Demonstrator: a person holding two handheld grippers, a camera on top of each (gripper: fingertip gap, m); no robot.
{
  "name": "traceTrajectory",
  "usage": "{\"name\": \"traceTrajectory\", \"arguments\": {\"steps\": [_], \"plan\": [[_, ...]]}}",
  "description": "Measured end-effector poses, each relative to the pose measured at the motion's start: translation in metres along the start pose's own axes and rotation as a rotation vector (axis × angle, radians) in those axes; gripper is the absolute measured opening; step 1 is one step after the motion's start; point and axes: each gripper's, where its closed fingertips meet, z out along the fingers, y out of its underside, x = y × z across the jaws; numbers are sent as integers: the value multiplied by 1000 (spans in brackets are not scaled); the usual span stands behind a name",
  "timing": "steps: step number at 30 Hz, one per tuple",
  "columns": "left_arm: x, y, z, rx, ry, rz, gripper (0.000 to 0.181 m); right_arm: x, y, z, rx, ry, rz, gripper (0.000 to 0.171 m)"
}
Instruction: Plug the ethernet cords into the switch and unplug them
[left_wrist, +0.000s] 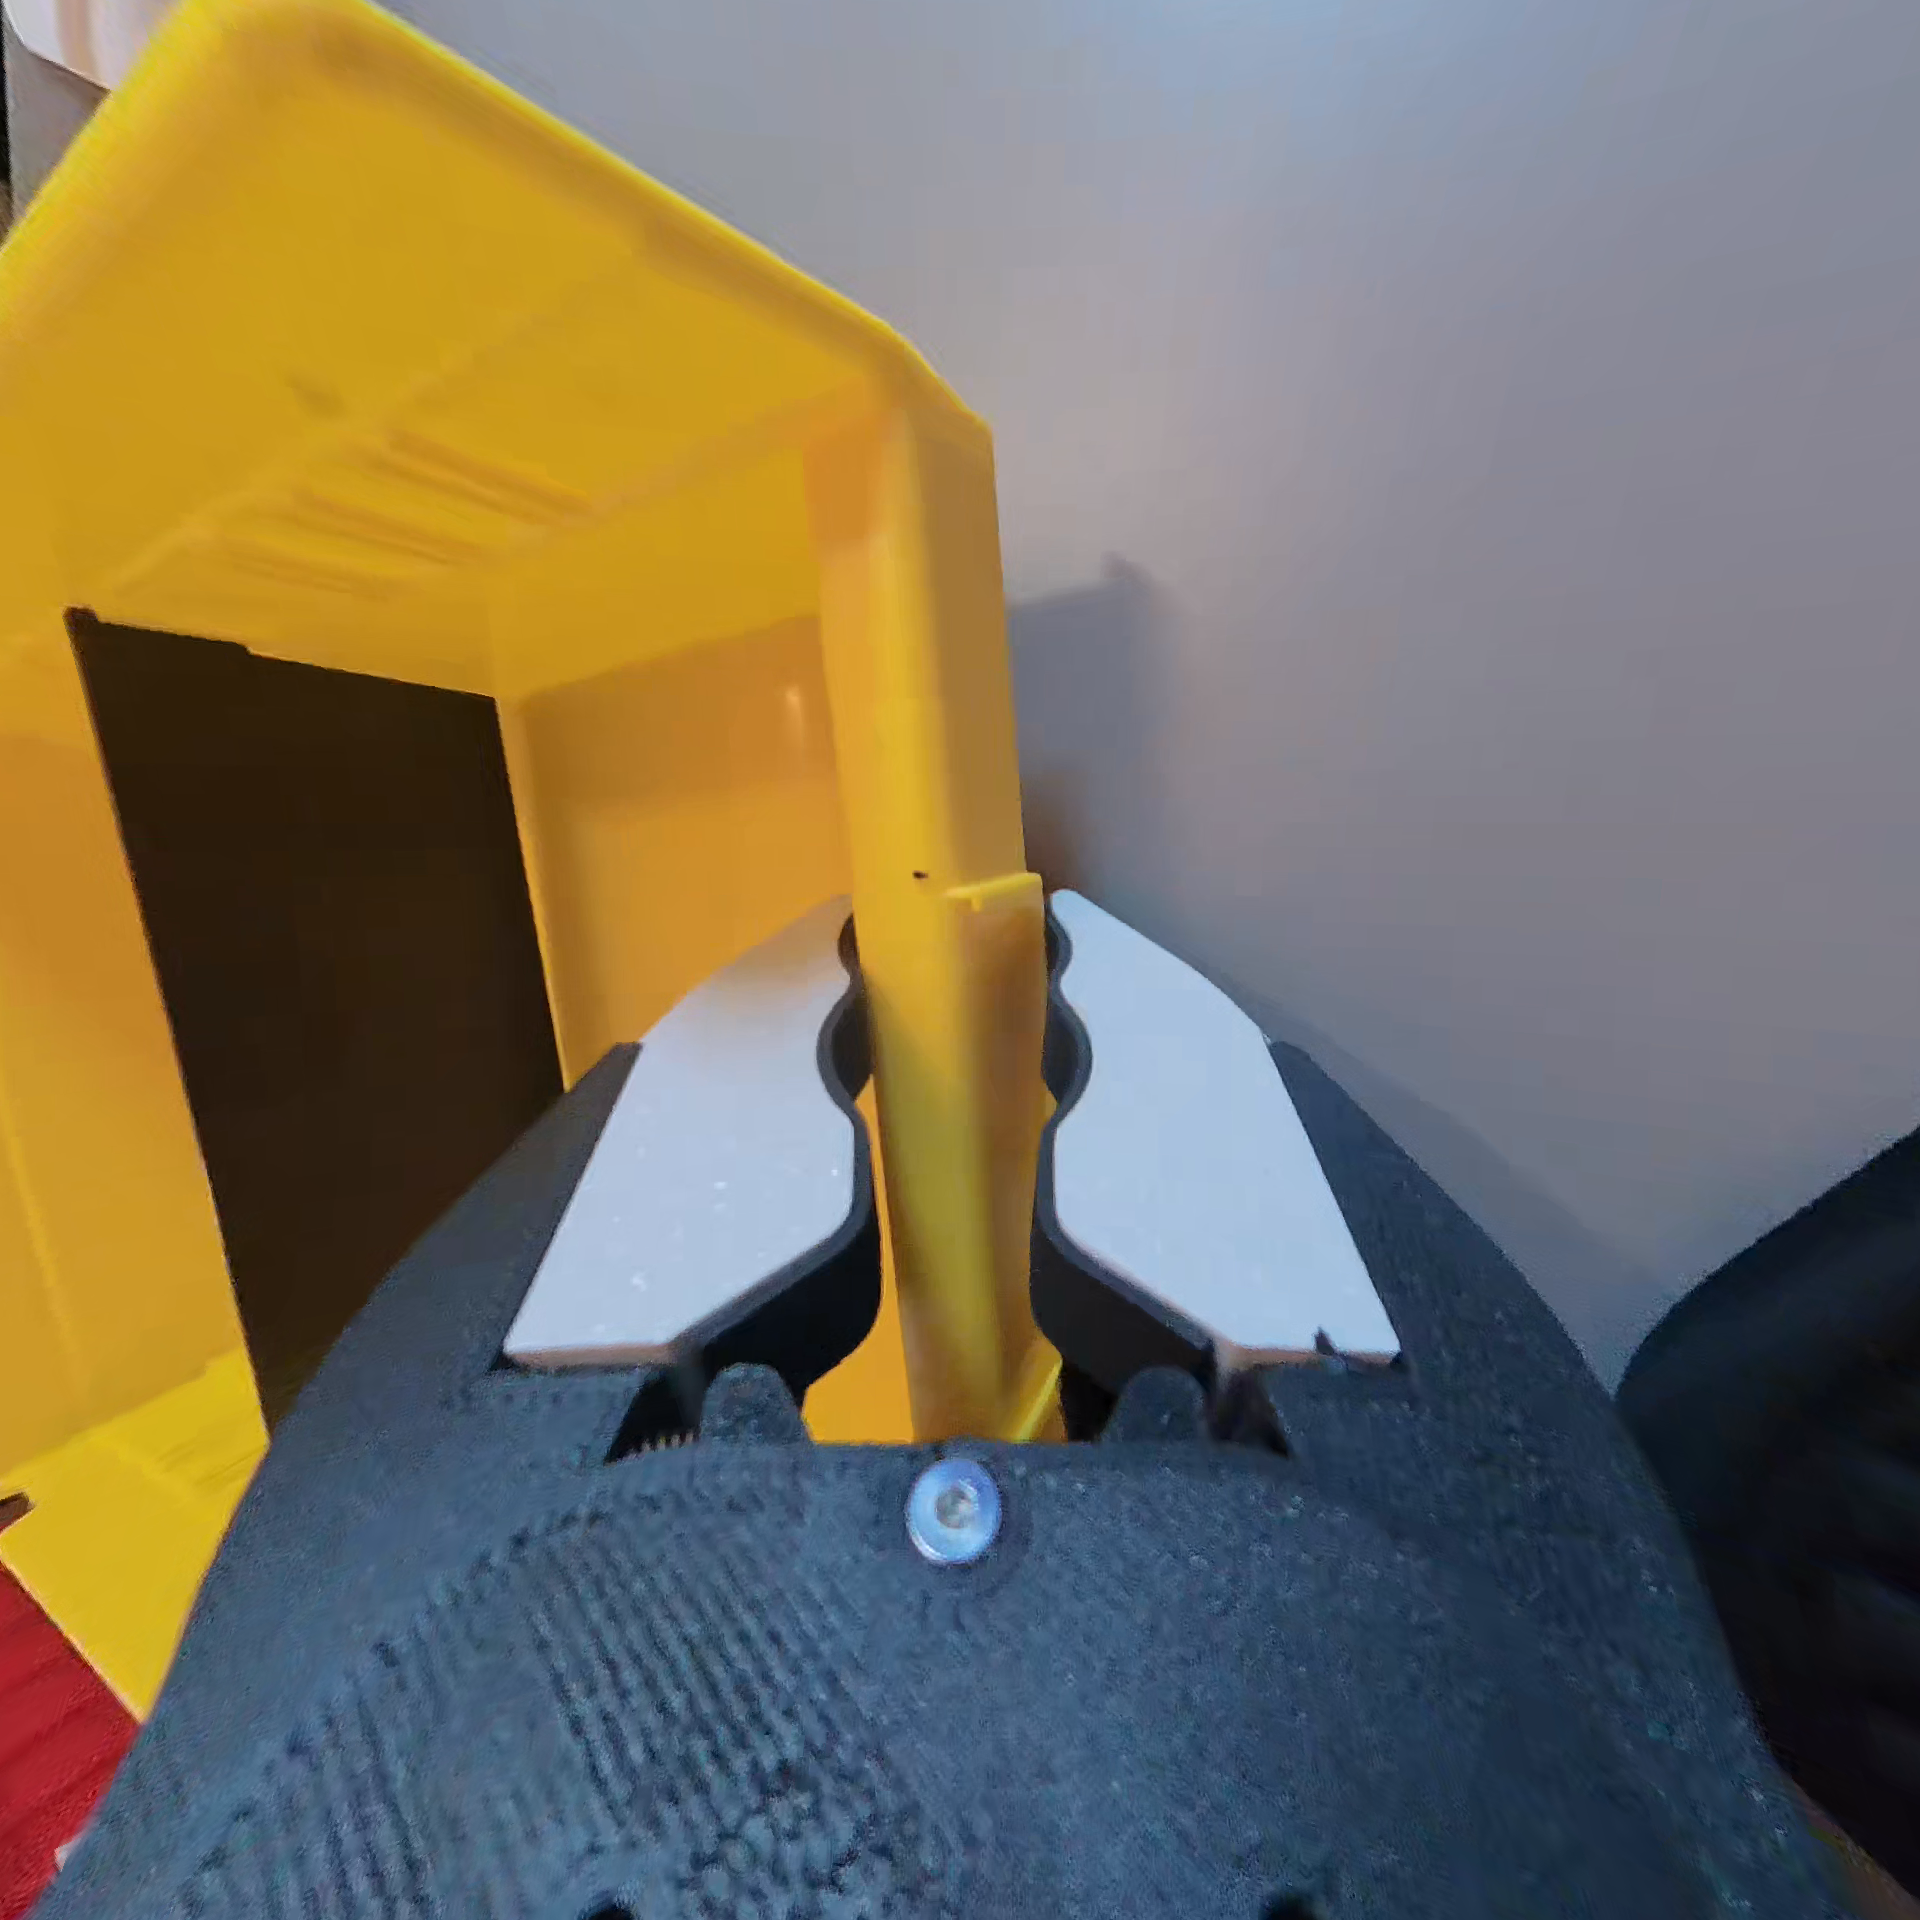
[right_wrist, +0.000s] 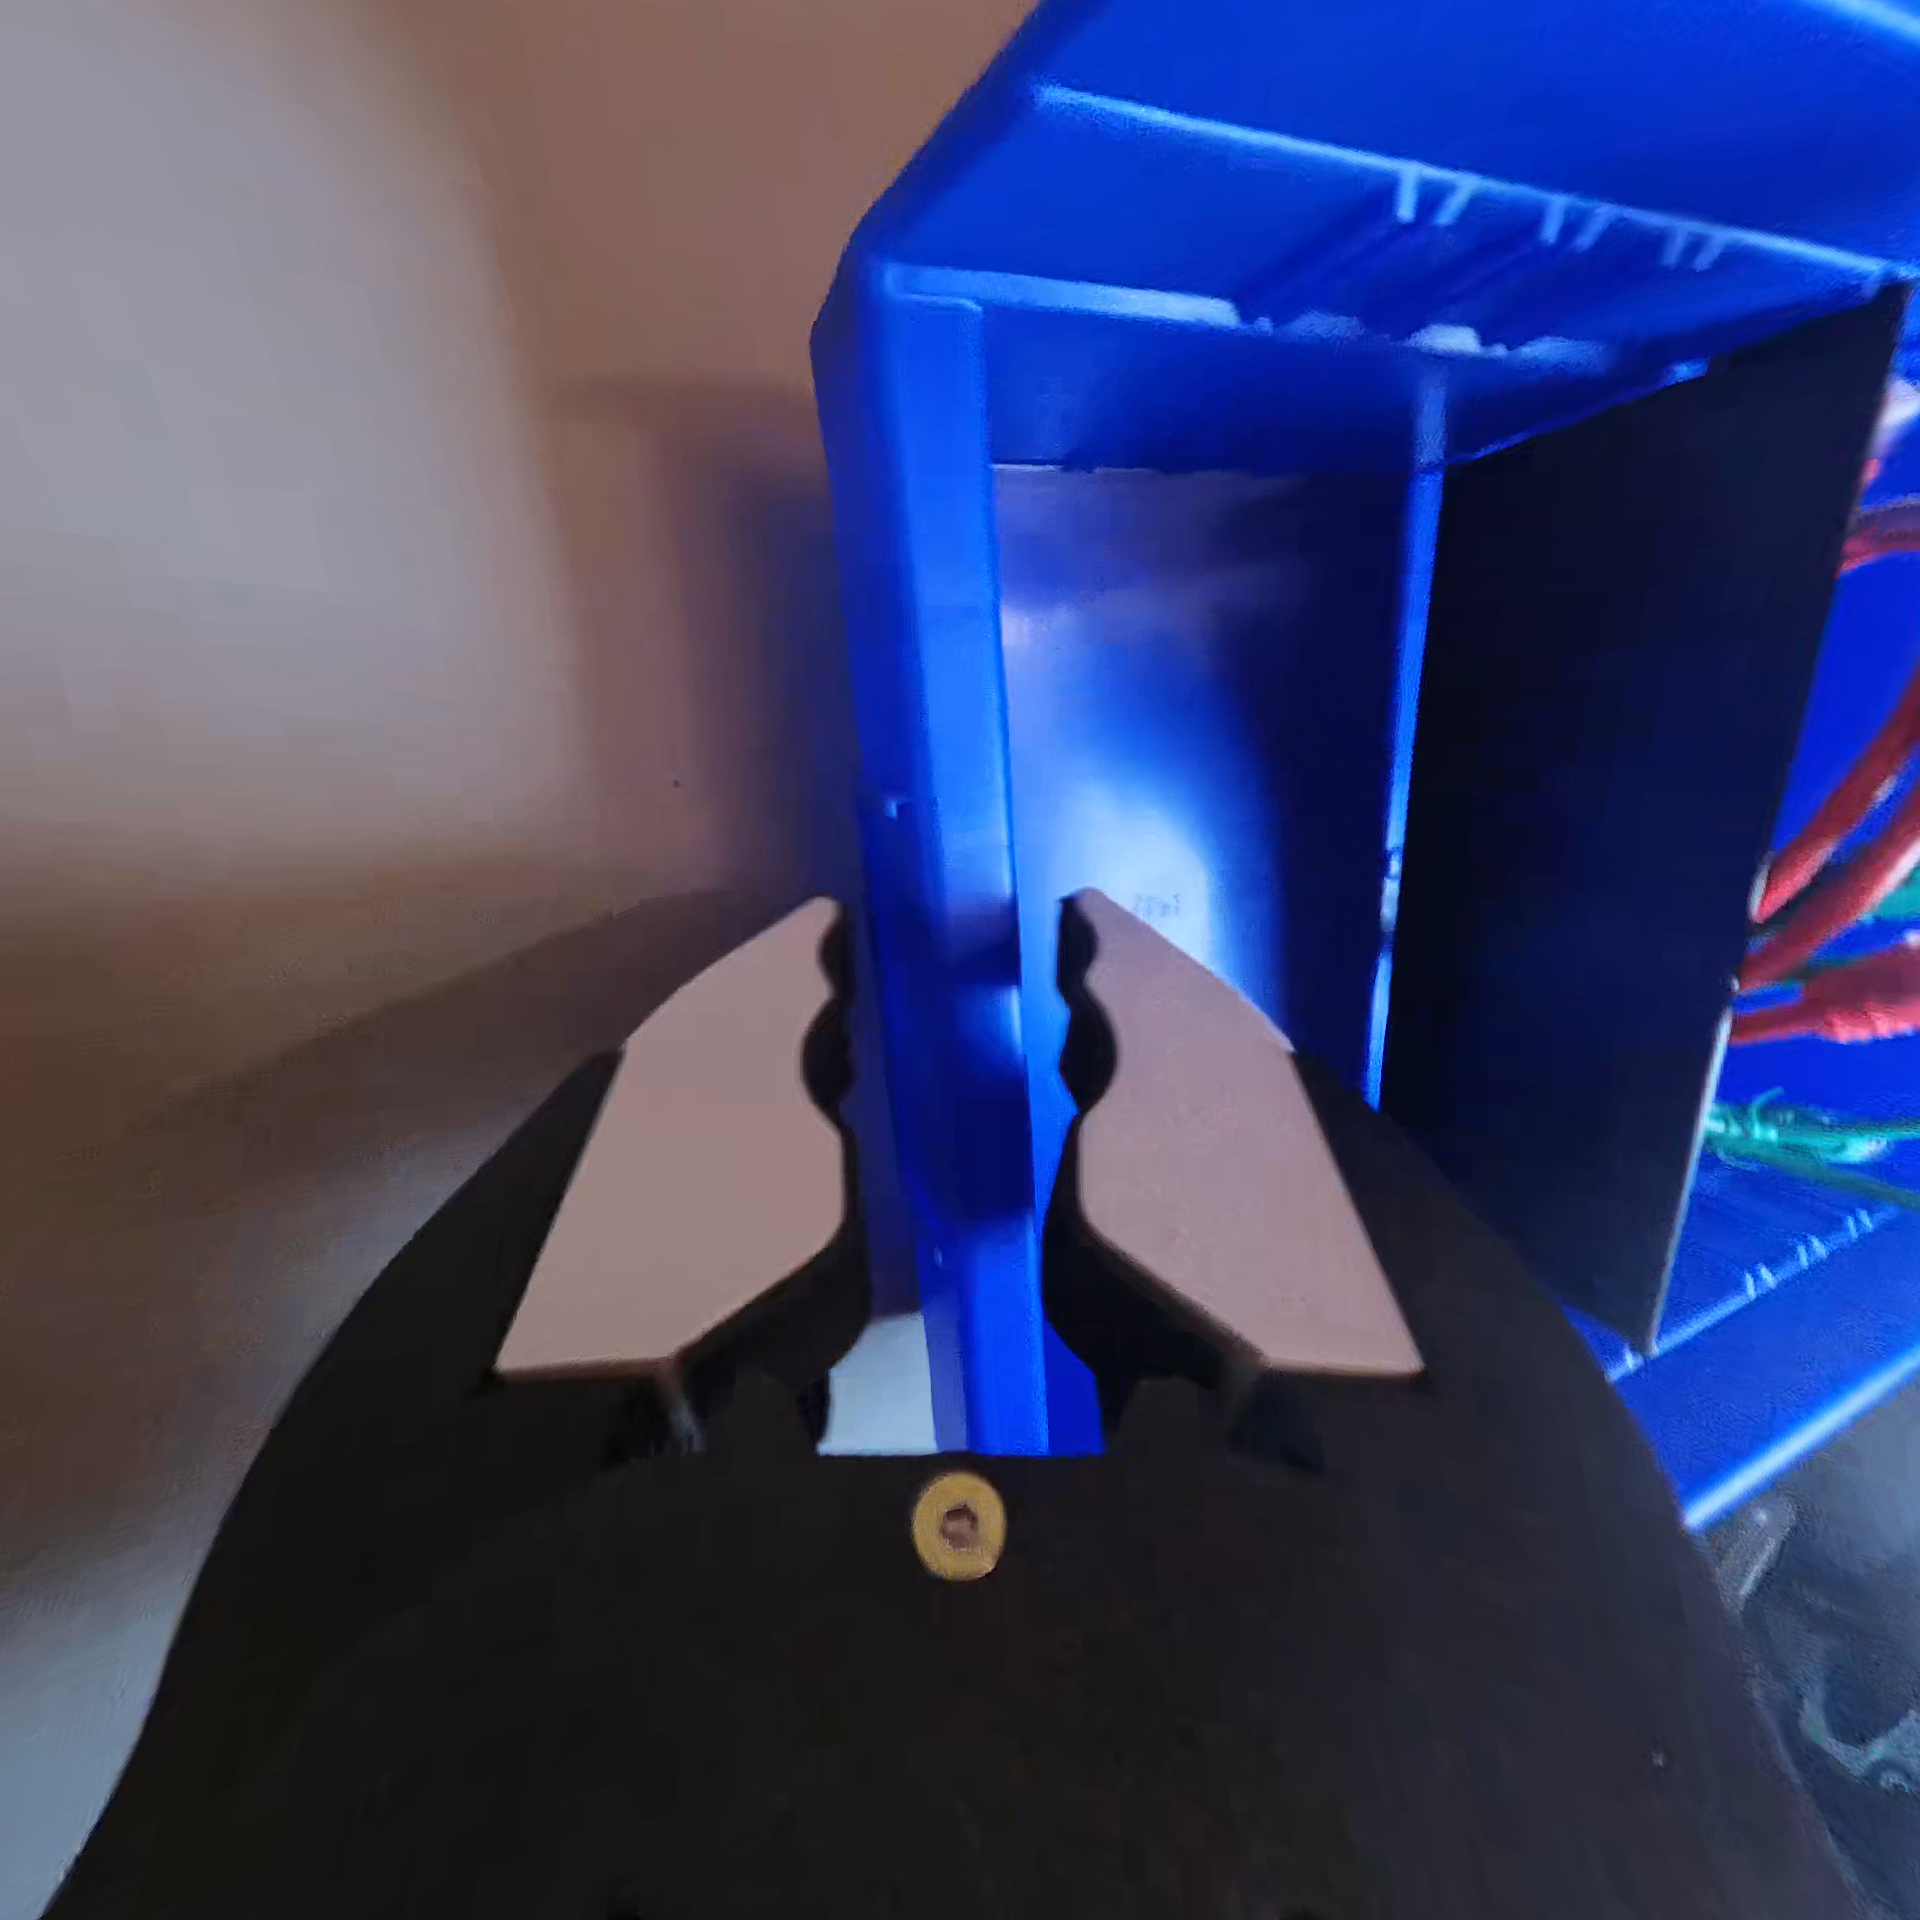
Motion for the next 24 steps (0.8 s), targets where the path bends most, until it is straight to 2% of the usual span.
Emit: {"name": "traceTrajectory", "arguments": {"steps": [1, 4, 8, 12, 16, 21, 24], "plan": [[0, -1, 0, 6, 3, 13, 29, -2, -5, 4, 17, 4, -18, 29], [13, -3, -7, 74, 37, 91, 30, -10, -13, 2, 27, 55, -98, 30], [52, -17, -24, 168, 88, 251, 30, -47, -23, -14, 84, 119, -214, 31], [73, -45, -26, 227, 99, 349, 30, -94, -46, -29, 162, 141, -295, 32], [67, -81, -11, 268, 53, 410, 31, -117, -71, -33, 211, 175, -322, 32], [48, -104, 5, 300, -23, 407, 32, -115, -83, -30, 250, 197, -316, 32], [52, -118, -15, 420, -34, 275, 34, -112, -82, -41, 284, 246, -236, 38]]}}
